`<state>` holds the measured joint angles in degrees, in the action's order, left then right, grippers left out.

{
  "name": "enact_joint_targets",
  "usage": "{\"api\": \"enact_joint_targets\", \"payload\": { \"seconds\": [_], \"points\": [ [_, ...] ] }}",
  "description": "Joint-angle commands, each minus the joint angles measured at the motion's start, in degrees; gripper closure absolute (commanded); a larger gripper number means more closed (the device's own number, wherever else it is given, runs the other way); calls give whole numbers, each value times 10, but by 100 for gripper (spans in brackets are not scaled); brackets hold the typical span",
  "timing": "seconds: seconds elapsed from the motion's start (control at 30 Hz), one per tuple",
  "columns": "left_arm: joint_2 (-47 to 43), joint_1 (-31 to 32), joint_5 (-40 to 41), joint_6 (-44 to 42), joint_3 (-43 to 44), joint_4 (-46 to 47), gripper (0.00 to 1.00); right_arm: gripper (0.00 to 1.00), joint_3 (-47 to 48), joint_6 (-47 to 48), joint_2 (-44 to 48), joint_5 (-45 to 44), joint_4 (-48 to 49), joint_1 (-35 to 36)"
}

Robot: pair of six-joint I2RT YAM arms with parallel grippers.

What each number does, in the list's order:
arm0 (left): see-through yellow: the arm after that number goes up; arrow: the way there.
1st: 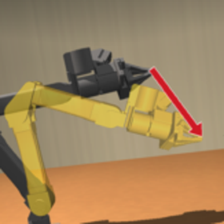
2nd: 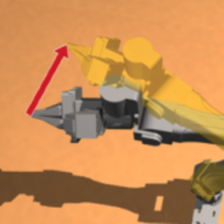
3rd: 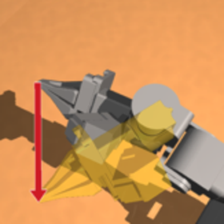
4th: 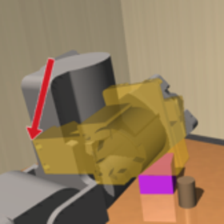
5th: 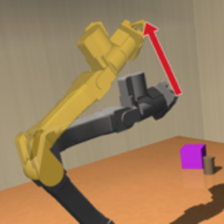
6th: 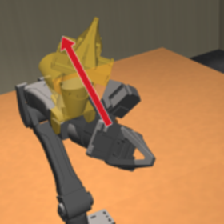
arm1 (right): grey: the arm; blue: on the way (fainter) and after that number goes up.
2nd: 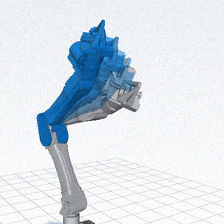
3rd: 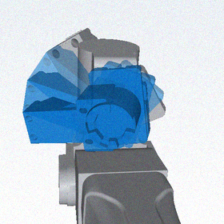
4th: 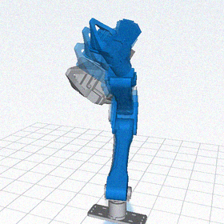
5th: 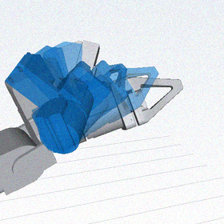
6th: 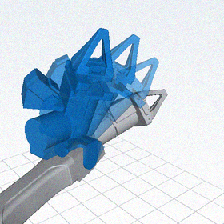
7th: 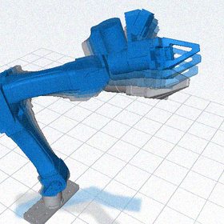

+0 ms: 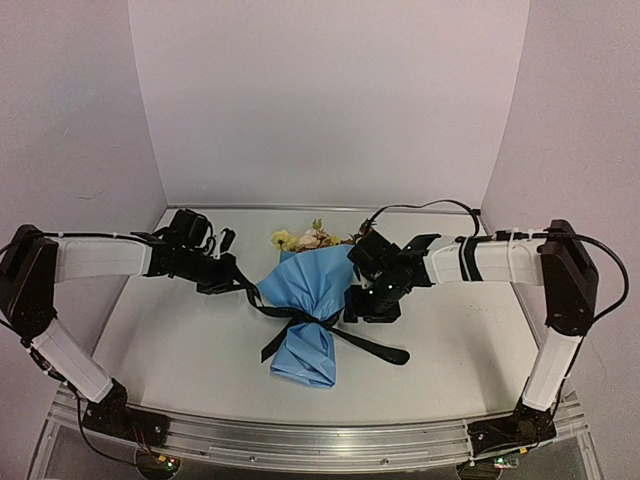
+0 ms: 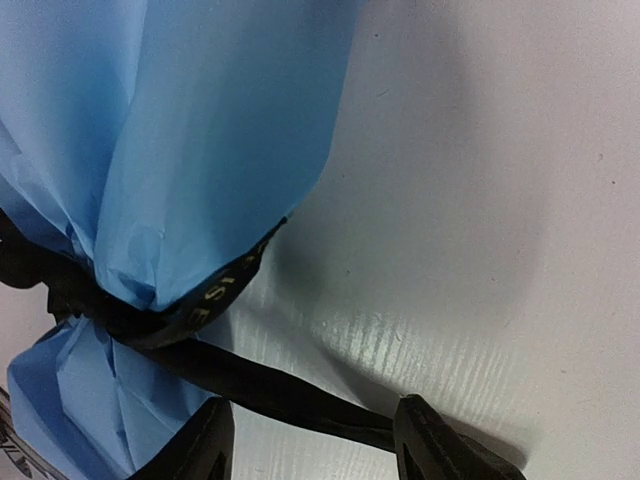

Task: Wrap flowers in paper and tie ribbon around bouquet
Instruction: Tie the half-tied ribbon around the folded bouquet.

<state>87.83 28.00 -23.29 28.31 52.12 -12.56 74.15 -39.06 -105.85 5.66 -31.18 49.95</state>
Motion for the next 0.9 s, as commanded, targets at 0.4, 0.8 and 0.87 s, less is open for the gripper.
{"api": "enact_joint_targets", "payload": {
  "seconds": [0.4, 0.8, 0.87],
  "points": [
    [-52, 22, 22, -32, -9, 9, 64, 48, 66, -113, -70, -6, 58, 16],
    [-55, 85, 14, -80, 1, 10, 59, 67, 61, -165, -89, 2, 79, 16],
    [-51, 105, 21, -94, 6, 10, 60, 70, 58, -173, -89, 4, 83, 16]
  ]
}}
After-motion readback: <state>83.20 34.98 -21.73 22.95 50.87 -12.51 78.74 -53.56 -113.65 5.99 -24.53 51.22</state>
